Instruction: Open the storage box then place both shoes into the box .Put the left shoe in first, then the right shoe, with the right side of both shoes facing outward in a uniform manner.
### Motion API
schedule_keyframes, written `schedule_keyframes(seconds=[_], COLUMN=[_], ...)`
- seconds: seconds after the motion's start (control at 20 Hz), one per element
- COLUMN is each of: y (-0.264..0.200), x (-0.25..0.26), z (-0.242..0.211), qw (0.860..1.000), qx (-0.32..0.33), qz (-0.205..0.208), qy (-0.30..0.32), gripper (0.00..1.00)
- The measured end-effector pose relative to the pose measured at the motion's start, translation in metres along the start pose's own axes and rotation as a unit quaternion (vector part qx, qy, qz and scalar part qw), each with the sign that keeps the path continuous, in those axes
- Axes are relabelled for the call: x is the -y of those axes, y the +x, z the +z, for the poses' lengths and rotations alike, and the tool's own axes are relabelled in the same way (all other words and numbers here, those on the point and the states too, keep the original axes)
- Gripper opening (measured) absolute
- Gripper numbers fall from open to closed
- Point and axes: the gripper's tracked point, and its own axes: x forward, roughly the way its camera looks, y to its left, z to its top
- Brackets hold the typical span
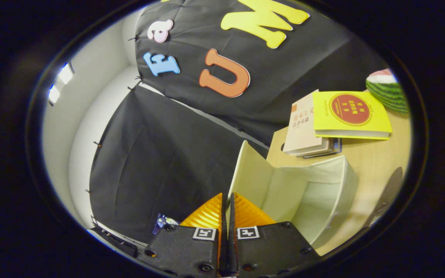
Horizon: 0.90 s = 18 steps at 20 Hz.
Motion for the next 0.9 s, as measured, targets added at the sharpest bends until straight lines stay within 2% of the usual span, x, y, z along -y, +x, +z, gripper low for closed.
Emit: schedule_keyframes(seconds=[0.3,0.5,0.75,0.9], y=[0.084,0.097,0.078,0.053], x=[-0.045,-0.055,-0.036,-0.013], z=[-0.012,-0.02,-0.014,-0.007], qw=[0.999,0.995,0.992,0.987], qx=[0.011,0.007,0.016,0.022], qz=[-0.051,-0.078,-0.108,-0.144], qy=[-0.012,-0.06,-0.061,-0.074], gripper=[0.09,1.0,1.0,1.0])
